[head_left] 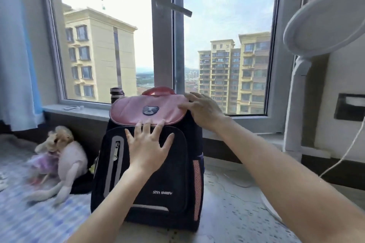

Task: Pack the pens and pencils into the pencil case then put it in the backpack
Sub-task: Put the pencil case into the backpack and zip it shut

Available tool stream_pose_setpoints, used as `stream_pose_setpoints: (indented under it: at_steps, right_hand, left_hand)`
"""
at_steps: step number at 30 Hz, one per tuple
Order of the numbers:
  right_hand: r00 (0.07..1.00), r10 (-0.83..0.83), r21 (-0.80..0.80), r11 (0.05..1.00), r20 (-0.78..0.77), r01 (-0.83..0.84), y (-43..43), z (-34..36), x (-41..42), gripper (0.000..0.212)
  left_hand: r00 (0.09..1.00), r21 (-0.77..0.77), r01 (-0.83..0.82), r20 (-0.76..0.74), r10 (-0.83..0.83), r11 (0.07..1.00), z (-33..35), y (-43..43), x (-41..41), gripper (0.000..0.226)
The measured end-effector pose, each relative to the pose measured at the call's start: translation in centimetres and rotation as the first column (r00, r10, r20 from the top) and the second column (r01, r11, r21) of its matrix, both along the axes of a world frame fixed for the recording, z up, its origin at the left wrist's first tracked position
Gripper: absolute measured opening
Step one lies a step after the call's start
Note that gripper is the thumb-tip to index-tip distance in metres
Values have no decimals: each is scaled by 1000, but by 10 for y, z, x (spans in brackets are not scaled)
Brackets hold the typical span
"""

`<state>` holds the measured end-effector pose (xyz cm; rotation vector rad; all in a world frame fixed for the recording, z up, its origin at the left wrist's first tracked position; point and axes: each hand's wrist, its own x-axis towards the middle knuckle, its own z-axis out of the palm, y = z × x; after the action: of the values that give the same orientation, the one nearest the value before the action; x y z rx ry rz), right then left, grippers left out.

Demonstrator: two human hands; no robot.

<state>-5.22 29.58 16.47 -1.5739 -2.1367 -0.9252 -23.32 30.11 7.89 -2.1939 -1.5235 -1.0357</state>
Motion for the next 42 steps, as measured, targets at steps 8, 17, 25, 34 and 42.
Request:
stream_pose_setpoints:
  at_steps: [8,17,25,34,42]
  right_hand:
    - [928,49,13,998,371,-58,-9,5,-1,36]
    - [840,216,166,927,497,-337,-80,3,-35,25]
    - [970,42,154,985,241,-81,-186,-42,1,31]
    - [955,-243,255,925,-172,282,-287,-160,40,33]
    - [814,-380,51,894,-440,445,-308,-167,17,54]
  left_hand:
    - [908,164,293,259,-328,942,-13,-10,-14,29]
    - [683,192,635,314,-660,748,2,-53,-63,10]
    - [678,-90,731,207,-705,676,34,-82,-18,20]
    - [580,-368,795,227,-782,482,-8,-134,66,29]
    - [710,-573,549,-65,-701,609,-3,-167,78,74]
